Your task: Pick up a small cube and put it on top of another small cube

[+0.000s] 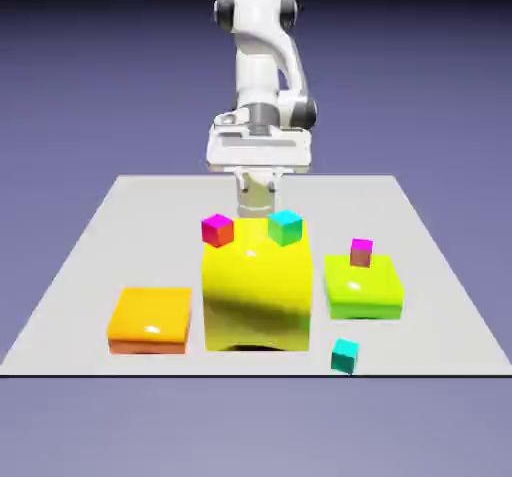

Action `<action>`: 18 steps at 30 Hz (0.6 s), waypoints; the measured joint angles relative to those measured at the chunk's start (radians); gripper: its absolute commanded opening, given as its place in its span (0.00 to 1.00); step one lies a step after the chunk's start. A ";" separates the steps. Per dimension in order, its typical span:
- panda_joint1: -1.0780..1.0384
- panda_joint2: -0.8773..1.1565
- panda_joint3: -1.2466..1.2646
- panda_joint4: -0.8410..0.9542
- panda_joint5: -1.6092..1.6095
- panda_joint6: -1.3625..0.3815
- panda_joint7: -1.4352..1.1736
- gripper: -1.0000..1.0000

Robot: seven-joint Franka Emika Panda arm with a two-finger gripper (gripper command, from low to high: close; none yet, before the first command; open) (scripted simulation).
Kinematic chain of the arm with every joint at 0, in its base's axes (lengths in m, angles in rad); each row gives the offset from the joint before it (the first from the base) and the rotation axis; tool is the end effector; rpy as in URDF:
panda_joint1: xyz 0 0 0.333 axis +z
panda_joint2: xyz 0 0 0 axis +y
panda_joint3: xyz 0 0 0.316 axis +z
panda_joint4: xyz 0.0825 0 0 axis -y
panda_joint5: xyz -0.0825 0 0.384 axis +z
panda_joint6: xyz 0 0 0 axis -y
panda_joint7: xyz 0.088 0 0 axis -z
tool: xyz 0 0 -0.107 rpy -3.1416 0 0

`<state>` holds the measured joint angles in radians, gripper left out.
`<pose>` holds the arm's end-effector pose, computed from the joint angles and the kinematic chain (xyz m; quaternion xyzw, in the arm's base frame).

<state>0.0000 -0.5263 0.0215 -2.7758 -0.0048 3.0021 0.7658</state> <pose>0.4006 0.0091 0.4528 -0.8674 0.3356 -0.3419 0.1347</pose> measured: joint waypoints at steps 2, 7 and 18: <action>-0.020 0.072 0.036 0.057 -0.008 -0.058 0.041 0.50; -0.069 0.254 0.125 0.199 -0.028 -0.203 0.144 0.50; -0.178 0.652 0.320 0.511 -0.071 -0.521 0.371 0.50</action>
<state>-0.1780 0.1260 0.3419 -2.2648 -0.0759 2.4813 1.1364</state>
